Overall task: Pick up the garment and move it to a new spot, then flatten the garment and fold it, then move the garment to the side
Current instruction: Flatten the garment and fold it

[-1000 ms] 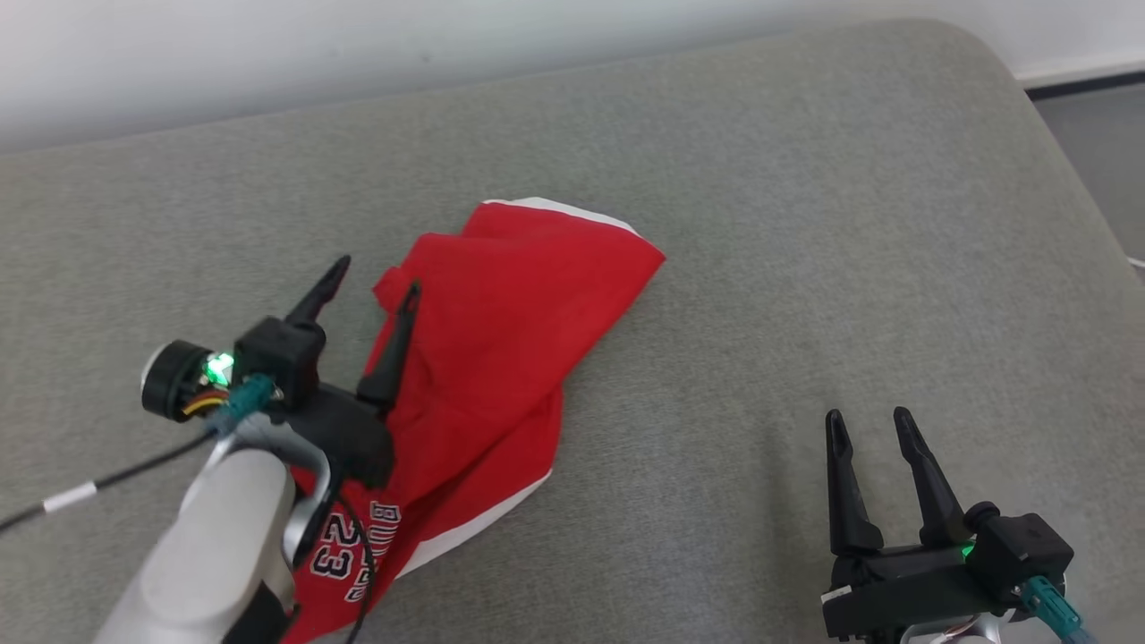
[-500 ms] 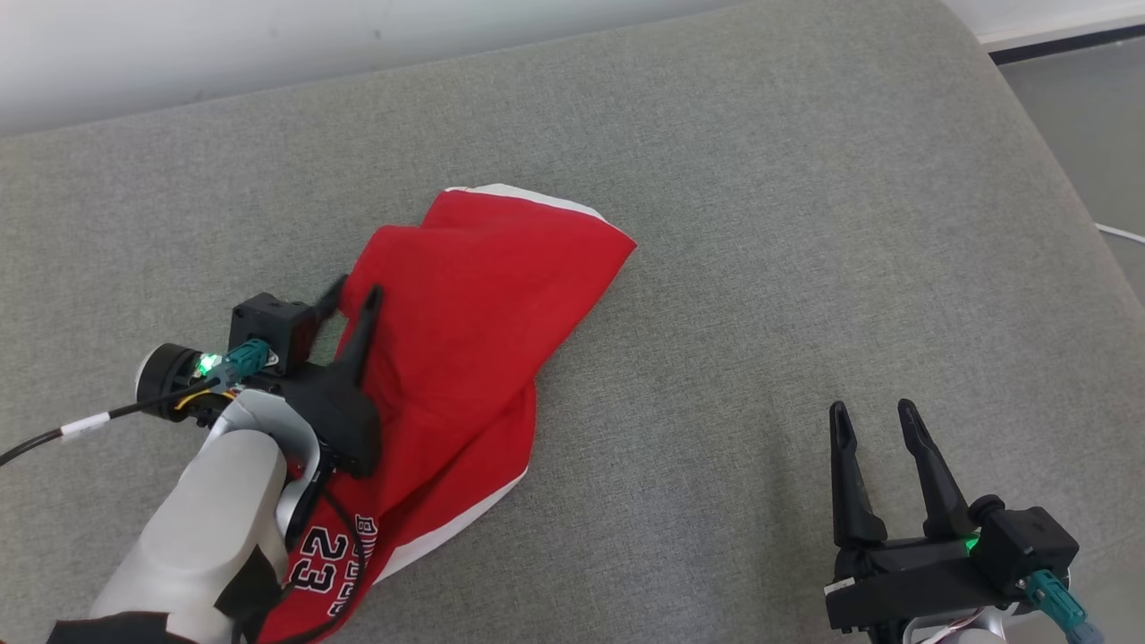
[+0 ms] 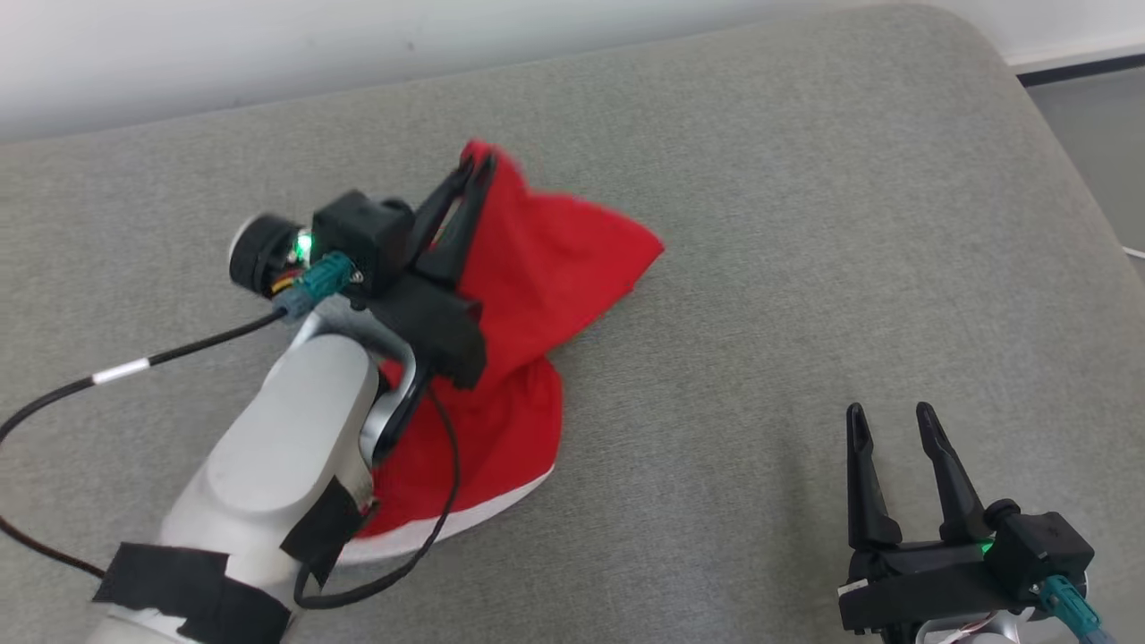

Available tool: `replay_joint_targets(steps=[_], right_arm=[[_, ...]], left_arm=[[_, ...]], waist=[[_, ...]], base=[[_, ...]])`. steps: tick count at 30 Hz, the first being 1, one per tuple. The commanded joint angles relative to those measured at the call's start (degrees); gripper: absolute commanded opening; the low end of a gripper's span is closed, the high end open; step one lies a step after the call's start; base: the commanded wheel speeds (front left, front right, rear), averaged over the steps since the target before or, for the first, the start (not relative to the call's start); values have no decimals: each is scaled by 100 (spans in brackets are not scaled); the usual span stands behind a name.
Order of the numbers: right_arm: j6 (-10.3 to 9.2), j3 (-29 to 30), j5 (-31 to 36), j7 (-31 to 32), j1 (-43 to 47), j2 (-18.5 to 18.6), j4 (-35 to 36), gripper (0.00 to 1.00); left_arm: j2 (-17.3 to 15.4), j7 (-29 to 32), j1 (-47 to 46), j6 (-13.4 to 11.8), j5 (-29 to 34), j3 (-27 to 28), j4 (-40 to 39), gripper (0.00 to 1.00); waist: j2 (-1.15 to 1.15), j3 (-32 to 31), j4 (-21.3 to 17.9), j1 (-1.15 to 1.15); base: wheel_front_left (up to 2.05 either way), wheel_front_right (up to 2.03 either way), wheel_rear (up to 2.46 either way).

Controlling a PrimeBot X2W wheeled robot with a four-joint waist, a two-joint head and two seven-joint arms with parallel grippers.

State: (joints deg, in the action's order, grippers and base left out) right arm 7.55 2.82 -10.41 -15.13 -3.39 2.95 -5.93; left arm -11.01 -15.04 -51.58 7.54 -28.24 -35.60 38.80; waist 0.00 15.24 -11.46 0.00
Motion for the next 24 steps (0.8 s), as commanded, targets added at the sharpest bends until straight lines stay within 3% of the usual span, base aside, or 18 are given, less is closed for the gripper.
replay_joint_targets(steps=[1,6,12,19,24], right_arm=[[-13,5,44,-1,24,-16,18,100],[-13,7,90,-1,27,-14,31,100],[-13,-40,117,-1,-27,-14,10,100],[-13,-99,138,-1,-101,-13,2,100],[-13,-113,140,-1,-61,-16,-54,100]], left_arm=[[-34,-17,14,-52,77,123,-165,0],[-163,-18,345,-185,273,596,-711,0],[-585,-19,915,-395,218,1336,-828,0],[-1026,-20,1645,-560,199,2255,-865,0],[-1076,-20,2054,-601,312,2660,-668,0]], waist=[[0,-44,122,0],[0,-97,366,0],[0,-80,578,0],[0,5,493,0],[0,-29,384,0]], base=[[0,0,0],[0,0,0],[0,0,0],[0,0,0],[0,0,0]])
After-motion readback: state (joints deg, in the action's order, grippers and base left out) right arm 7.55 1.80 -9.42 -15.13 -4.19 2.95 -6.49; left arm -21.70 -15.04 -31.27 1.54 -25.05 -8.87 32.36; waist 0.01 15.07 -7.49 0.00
